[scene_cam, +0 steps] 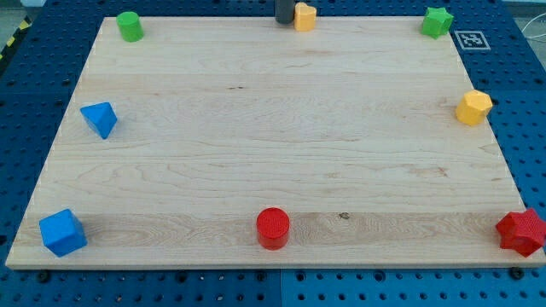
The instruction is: Slide the yellow heart towards the green star
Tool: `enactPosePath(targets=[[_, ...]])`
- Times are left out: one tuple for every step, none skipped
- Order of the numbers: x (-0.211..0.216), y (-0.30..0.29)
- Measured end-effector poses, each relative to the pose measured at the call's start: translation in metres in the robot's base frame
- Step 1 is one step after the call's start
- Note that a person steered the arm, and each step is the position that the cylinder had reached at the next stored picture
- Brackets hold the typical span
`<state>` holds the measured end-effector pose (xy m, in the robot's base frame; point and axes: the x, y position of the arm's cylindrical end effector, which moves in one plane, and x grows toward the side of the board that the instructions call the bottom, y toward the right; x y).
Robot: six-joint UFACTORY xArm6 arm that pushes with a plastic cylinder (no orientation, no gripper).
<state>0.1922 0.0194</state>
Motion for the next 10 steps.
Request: enactPosePath(targets=[[0.000,0.008],[0.000,0.042],[-0.001,0.077],[-0.001,0.079],[-0.001,0.080],[-0.001,0.114],[-0.001,0.152],[0.002,0.172],[0.009,0.171],[0.004,0.156]])
